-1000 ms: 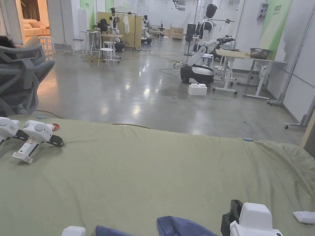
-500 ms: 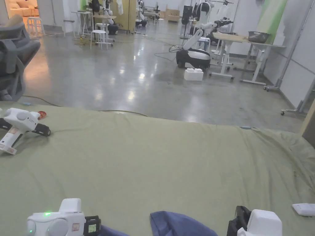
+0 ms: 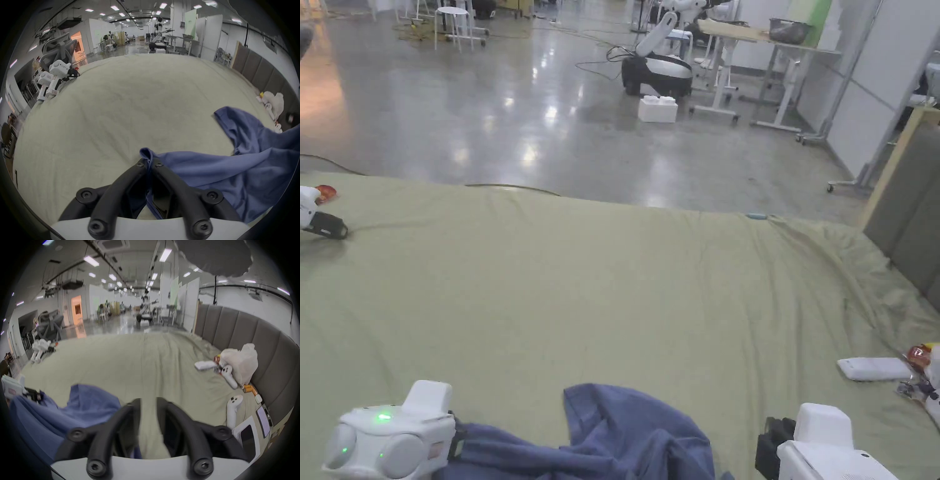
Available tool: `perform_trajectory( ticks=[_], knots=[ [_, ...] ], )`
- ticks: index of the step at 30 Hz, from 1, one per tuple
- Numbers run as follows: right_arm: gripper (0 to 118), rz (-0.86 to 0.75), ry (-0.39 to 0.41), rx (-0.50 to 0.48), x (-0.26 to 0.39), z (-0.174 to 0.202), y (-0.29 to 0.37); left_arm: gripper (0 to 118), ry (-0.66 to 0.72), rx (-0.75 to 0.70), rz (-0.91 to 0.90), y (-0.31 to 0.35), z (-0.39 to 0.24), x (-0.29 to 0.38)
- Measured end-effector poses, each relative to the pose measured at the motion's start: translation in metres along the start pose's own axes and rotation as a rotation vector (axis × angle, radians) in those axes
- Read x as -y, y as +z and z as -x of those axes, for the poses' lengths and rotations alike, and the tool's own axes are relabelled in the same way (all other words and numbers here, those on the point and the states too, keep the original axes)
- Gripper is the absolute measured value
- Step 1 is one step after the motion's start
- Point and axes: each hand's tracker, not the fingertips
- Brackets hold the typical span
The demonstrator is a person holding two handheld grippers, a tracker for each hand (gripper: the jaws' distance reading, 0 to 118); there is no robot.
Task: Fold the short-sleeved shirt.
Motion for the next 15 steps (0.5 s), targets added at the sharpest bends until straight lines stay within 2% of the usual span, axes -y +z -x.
perform_trajectory(
  ticks=[1, 2, 3, 7, 10, 11, 12, 13, 15],
  knots=[
    [65, 0.051, 0.005, -0.012, 0.004, -0.004, -0.006, 1, 0.019, 0.010, -0.022, 0.009, 0.000, 0.001],
    [73, 0.088, 0.003, -0.022, 0.009, -0.007, -0.013, 1, 0.014, 0.001, -0.045, 0.014, 0.002, 0.001],
    [74, 0.145, 0.023, -0.040, 0.012, -0.008, -0.019, 1, 0.005, -0.001, -0.060, 0.022, 0.001, 0.002],
    [74, 0.290, 0.006, -0.155, 0.031, -0.003, -0.046, 1, 0.009, 0.003, -0.123, 0.050, 0.005, 0.009],
    [72, 0.357, 0.055, -0.192, 0.042, 0.014, -0.063, 1, 0.019, 0.002, -0.149, 0.054, 0.013, 0.018],
    [63, 0.379, 0.037, -0.221, 0.046, 0.016, -0.069, 1, 0.018, 0.002, -0.153, 0.058, 0.014, 0.022],
    [36, 0.399, 0.016, -0.218, 0.048, 0.017, -0.072, 1, 0.017, 0.000, -0.156, 0.061, 0.015, 0.025],
    [15, 0.414, -0.020, -0.229, 0.049, 0.020, -0.072, 1, 0.018, -0.002, -0.156, 0.065, 0.016, 0.029],
    [8, 0.361, 0.005, -0.202, 0.050, 0.023, -0.062, 1, 0.027, -0.005, -0.156, 0.060, 0.025, 0.037]
  ],
)
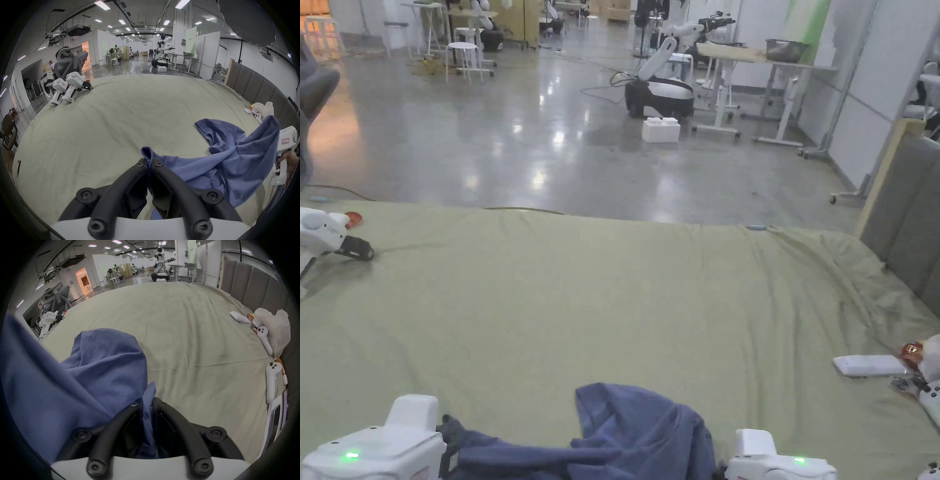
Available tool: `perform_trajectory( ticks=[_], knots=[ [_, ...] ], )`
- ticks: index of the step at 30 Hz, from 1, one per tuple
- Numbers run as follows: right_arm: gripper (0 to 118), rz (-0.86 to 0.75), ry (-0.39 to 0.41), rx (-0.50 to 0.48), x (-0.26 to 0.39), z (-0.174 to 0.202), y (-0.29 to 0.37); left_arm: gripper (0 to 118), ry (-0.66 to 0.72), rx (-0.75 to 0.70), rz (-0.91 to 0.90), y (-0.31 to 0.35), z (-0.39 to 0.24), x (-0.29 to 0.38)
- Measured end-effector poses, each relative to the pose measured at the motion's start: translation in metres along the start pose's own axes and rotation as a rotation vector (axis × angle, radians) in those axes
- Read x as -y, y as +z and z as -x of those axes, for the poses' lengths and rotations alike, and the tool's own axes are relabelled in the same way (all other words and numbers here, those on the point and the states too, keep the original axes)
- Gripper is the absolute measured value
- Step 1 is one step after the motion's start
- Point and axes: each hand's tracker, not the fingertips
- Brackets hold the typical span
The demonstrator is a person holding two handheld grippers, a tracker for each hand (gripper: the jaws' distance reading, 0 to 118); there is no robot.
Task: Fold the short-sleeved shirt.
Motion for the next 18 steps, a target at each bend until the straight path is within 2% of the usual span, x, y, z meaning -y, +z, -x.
perform_trajectory(
  ticks=[2, 4, 11, 18],
  knots=[
    [8, -0.044, 0.040, 0.024, 0.001, 0.005, 0.012, 1, 0.016, -0.001, -0.019, 0.007, 0.005, 0.003],
    [8, -0.101, 0.047, 0.047, -0.001, 0.005, 0.029, 1, 0.025, -0.004, -0.051, 0.015, 0.009, 0.002],
    [7, -0.363, 0.031, 0.128, -0.035, -0.009, 0.123, 1, 0.044, -0.032, -0.257, 0.079, 0.015, -0.045],
    [7, -0.533, 0.032, 0.193, -0.078, -0.029, 0.204, 1, 0.018, -0.095, -0.397, 0.141, 0.040, -0.107]
  ],
)
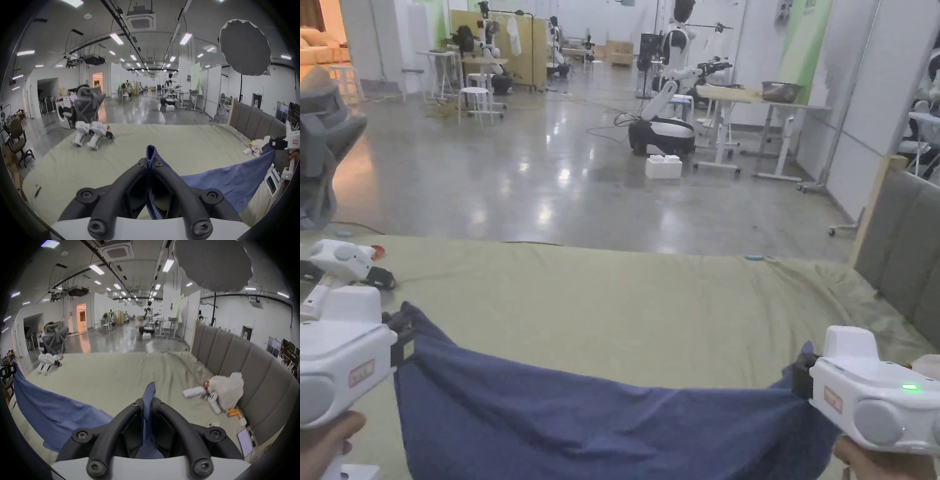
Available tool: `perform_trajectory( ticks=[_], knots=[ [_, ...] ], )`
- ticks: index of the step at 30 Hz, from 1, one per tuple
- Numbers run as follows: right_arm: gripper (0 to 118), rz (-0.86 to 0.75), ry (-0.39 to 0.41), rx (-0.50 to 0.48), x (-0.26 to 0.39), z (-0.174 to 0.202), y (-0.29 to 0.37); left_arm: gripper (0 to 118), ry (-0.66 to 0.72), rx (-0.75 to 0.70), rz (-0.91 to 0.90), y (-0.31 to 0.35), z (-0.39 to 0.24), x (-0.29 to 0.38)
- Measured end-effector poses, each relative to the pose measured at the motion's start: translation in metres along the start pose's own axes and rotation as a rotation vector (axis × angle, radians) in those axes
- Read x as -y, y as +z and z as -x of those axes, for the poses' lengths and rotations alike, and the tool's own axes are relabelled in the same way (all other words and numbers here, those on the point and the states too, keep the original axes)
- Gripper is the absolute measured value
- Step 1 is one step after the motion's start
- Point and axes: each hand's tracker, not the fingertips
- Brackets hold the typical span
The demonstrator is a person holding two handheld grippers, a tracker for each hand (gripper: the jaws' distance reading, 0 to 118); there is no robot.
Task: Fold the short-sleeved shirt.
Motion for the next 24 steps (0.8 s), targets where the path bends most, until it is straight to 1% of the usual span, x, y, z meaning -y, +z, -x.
perform_trajectory(
  ticks=[4, 8, 13, 18, 20, 23, 24],
  knots=[
    [7, -0.068, 0.000, 0.025, -0.041, -0.014, 0.014, 1, 0.011, -0.042, -0.058, 0.004, 0.030, -0.044],
    [7, -0.137, 0.009, 0.033, -0.085, -0.013, 0.020, 1, -0.004, -0.081, -0.102, 0.009, 0.039, -0.086],
    [7, -0.214, 0.034, 0.035, -0.138, 0.000, 0.016, 1, -0.019, -0.103, -0.125, 0.000, 0.043, -0.127],
    [7, -0.251, 0.049, 0.031, -0.190, 0.019, 0.007, 1, -0.032, -0.133, -0.153, -0.016, 0.047, -0.164],
    [7, -0.271, 0.067, 0.035, -0.209, 0.026, 0.003, 1, -0.024, -0.153, -0.155, -0.026, 0.053, -0.178],
    [7, -0.292, 0.064, 0.048, -0.234, 0.029, -0.005, 1, 0.001, -0.177, -0.160, -0.038, 0.064, -0.196],
    [7, -0.296, 0.062, 0.051, -0.241, 0.024, -0.016, 1, 0.004, -0.186, -0.164, -0.040, 0.067, -0.200]
  ],
)
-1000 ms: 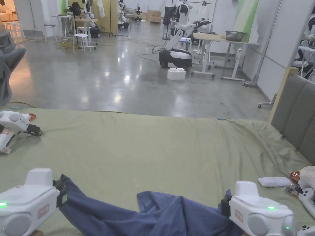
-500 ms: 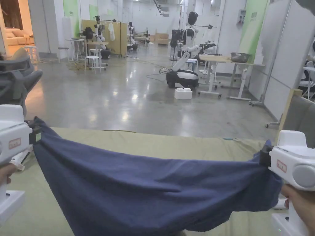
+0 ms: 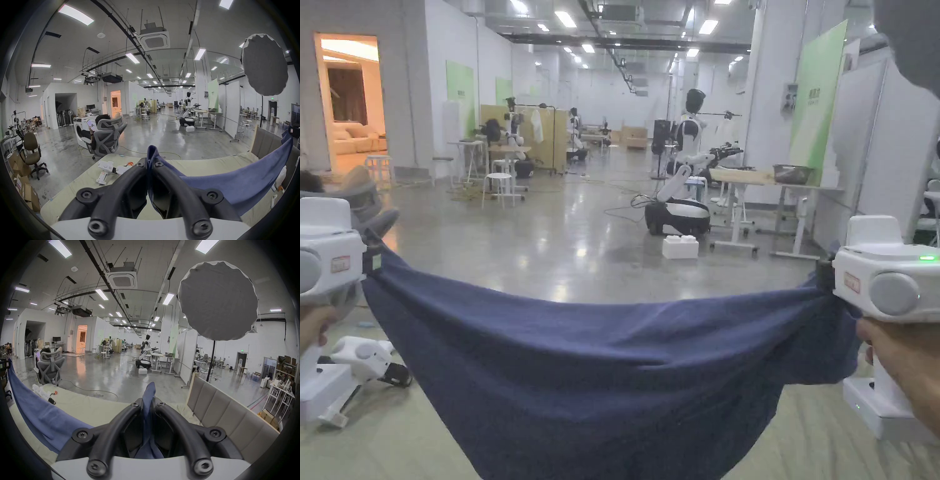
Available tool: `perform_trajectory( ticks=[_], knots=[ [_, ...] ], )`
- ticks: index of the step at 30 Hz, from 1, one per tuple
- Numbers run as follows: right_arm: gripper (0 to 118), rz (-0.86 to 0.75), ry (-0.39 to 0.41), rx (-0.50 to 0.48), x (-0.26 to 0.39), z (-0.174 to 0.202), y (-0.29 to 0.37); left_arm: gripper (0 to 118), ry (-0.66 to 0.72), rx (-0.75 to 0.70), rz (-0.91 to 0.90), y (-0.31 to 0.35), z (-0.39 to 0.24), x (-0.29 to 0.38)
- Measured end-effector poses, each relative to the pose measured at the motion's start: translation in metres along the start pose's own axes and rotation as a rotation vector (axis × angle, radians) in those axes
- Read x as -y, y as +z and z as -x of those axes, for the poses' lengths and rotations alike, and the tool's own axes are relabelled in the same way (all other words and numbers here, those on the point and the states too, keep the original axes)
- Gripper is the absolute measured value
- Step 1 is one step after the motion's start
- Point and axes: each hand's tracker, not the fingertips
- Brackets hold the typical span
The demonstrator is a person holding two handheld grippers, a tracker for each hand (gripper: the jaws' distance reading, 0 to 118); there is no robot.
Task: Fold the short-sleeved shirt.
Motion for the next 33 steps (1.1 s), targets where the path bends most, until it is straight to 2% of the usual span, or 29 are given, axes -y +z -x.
perform_trajectory(
  ticks=[7, 12, 21, 28, 33],
  knots=[
    [7, -0.058, -0.017, 0.022, -0.025, 0.001, -0.012, 1, 0.037, -0.025, -0.022, -0.015, 0.018, -0.013],
    [7, -0.026, -0.004, 0.019, 0.002, 0.007, -0.011, 1, 0.024, -0.001, 0.015, -0.018, 0.019, 0.019],
    [7, 0.155, 0.044, 0.001, 0.132, 0.007, 0.012, 1, 0.044, 0.078, 0.192, 0.023, 0.023, 0.151],
    [7, 0.266, 0.113, -0.010, 0.239, 0.010, 0.078, 1, 0.113, 0.098, 0.310, 0.098, 0.035, 0.254],
    [7, 0.365, 0.128, -0.004, 0.303, 0.008, 0.120, 1, 0.078, 0.080, 0.438, 0.140, 0.038, 0.309]
  ],
)
